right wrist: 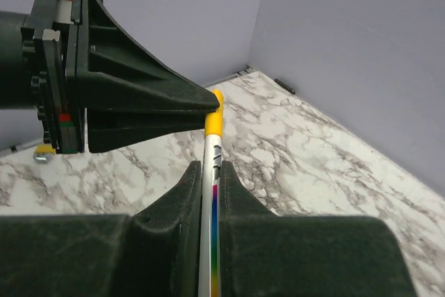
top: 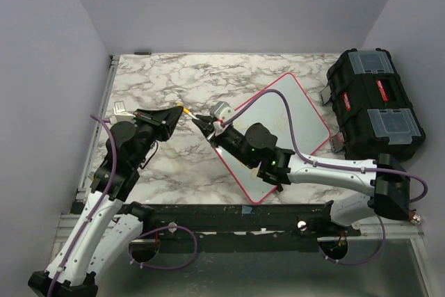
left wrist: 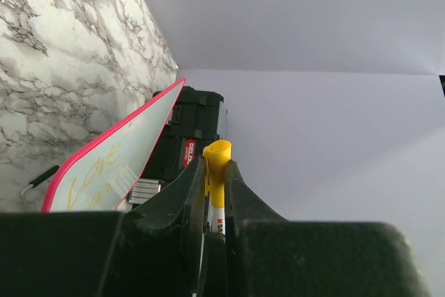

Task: Write a sentence on the whiteboard
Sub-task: Insert the whiteboard marker without the cap into the pen cap.

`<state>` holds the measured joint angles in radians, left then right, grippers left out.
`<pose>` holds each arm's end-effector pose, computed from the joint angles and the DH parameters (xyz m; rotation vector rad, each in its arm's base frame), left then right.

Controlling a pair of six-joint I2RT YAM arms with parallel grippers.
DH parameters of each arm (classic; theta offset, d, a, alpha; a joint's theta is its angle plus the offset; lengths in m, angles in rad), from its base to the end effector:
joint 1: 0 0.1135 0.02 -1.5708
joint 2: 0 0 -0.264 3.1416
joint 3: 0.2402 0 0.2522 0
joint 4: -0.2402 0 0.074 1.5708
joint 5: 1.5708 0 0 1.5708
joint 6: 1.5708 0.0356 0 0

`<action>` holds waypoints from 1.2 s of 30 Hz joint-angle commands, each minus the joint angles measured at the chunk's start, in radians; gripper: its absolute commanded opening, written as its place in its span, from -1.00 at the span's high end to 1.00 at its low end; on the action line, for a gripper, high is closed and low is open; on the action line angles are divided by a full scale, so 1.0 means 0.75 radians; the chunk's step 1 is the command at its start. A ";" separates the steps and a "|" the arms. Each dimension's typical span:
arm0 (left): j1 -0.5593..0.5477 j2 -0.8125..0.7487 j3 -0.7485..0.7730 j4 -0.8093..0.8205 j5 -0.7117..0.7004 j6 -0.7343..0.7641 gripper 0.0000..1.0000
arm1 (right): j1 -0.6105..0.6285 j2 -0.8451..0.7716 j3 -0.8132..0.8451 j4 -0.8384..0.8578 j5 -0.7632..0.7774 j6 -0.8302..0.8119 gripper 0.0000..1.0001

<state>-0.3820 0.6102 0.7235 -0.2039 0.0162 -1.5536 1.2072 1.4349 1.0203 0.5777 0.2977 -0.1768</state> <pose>0.1384 -0.0562 0.3422 -1.0320 1.5807 -1.4286 0.1304 0.3133 0.3488 -0.7148 1.2568 0.6406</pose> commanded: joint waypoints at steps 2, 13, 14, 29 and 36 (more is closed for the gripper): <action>-0.096 0.000 0.053 -0.023 0.334 0.050 1.00 | 0.012 0.052 0.034 -0.065 -0.202 -0.244 0.99; -0.135 0.007 0.024 0.056 0.300 0.055 1.00 | 0.011 0.074 0.010 0.096 -0.113 0.006 0.99; -0.136 0.006 0.021 0.064 0.299 0.058 1.00 | 0.012 0.077 0.008 0.097 -0.111 0.020 0.99; -0.135 -0.087 0.013 0.008 0.192 0.155 -0.29 | 0.011 -0.068 -0.027 0.104 -0.011 0.080 0.99; -0.136 -0.100 0.004 0.011 0.158 0.140 -0.25 | 0.011 -0.098 -0.040 0.095 -0.010 0.100 0.99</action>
<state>-0.4847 0.5472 0.7284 -0.2043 0.1280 -1.4574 1.2098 1.3922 1.0111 0.6273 0.2970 -0.1234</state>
